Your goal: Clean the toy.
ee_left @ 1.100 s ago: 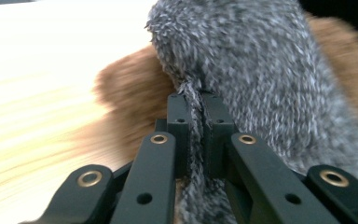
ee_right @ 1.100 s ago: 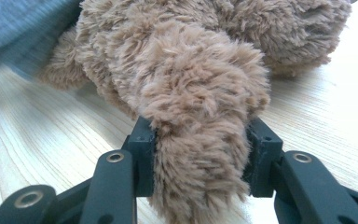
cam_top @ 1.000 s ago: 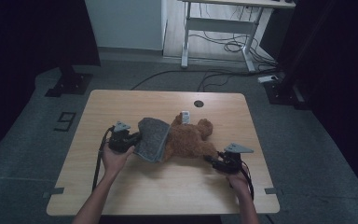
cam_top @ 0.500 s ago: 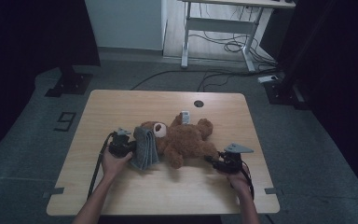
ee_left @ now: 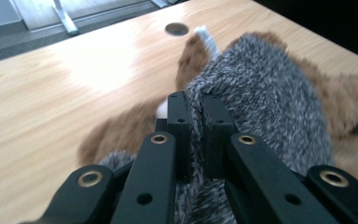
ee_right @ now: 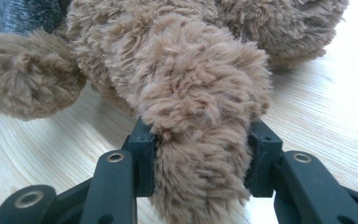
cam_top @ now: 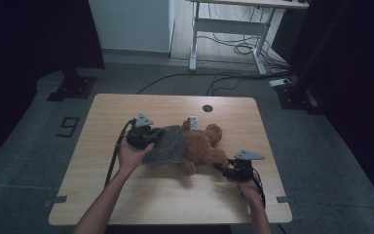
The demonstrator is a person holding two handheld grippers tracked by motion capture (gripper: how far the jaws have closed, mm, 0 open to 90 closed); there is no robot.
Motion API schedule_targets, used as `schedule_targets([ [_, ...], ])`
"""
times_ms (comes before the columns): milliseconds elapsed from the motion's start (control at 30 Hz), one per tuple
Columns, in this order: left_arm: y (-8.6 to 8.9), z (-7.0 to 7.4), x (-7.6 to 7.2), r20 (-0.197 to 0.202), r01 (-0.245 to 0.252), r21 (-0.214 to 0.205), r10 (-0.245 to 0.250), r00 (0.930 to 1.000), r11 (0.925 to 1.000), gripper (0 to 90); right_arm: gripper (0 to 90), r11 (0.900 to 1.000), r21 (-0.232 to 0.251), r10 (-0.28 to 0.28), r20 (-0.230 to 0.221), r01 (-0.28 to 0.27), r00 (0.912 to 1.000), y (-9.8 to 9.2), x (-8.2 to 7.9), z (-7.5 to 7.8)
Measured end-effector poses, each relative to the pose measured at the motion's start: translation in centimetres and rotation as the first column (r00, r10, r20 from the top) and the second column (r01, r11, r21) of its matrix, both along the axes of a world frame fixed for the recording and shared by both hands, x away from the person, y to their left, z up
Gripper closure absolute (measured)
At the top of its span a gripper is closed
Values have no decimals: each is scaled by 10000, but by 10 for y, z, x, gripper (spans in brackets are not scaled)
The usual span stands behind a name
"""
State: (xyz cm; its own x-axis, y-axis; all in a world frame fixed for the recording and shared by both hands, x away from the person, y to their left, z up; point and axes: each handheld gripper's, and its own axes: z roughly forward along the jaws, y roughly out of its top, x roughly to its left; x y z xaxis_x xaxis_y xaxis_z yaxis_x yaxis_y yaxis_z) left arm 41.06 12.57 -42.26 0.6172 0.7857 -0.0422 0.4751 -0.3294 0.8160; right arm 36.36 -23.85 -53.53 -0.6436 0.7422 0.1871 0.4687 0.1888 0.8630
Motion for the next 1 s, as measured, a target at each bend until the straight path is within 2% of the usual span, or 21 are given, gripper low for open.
schedule_targets([
  [67, -9, 3, 10, -65, -35, -105, 34, 10000, 9999, 833, 561, 10000, 12, 4, 0, -4, 10000, -1, 0, 0],
  [167, -15, 4, 24, -135, -132, 58, 133, 9998, 9999, 831, 561, 10000, 33, 74, -61, -74, 10000, -2, 0, 0],
  [300, -14, -6, 35, -473, -345, 245, 356, 9982, 9991, 830, 560, 9998, 80, 178, -57, -177, 9998, -5, -1, 0],
  [433, -5, -19, 34, -809, -433, -164, 419, 9958, 9989, 833, 558, 9997, -24, 260, -22, -260, 9997, -4, 0, 0],
  [533, 2, -25, 28, -892, -388, -414, 350, 9954, 9984, 835, 545, 9996, -139, 240, -100, -242, 9997, -3, -1, -1],
  [633, 6, -31, 18, -806, -324, -530, 281, 9963, 9981, 840, 506, 9994, -280, 186, -107, -189, 9998, -2, -1, -1],
  [700, 8, -33, 14, -828, -269, -630, 216, 9963, 9977, 844, 428, 9999, -80, 131, -195, -133, 9997, -2, -2, 2],
  [767, 10, -36, 10, -816, -221, -750, 160, 9965, 9969, 846, 359, 9990, 449, -1, -110, 6, 9999, -4, -3, 8],
  [800, 11, -37, 9, -822, -200, -792, 134, 9965, 9967, 846, 332, 9963, 863, -41, -10, 42, 10000, -5, -5, 13],
  [867, 13, -39, 5, -871, -164, -966, 79, 9962, 9952, 846, 293, 9928, 1194, -82, 178, 60, 9998, -7, -7, 23],
  [967, 17, -42, -2, -934, -92, -1220, -23, 9956, 9925, 846, 263, 9881, 1524, -261, 229, 223, 9994, -4, -6, 33],
  [1000, 17, -43, -4, -934, -79, -1254, -39, 9956, 9921, 846, 251, 9884, 1500, -284, 231, 246, 9993, 0, -5, 36],
])
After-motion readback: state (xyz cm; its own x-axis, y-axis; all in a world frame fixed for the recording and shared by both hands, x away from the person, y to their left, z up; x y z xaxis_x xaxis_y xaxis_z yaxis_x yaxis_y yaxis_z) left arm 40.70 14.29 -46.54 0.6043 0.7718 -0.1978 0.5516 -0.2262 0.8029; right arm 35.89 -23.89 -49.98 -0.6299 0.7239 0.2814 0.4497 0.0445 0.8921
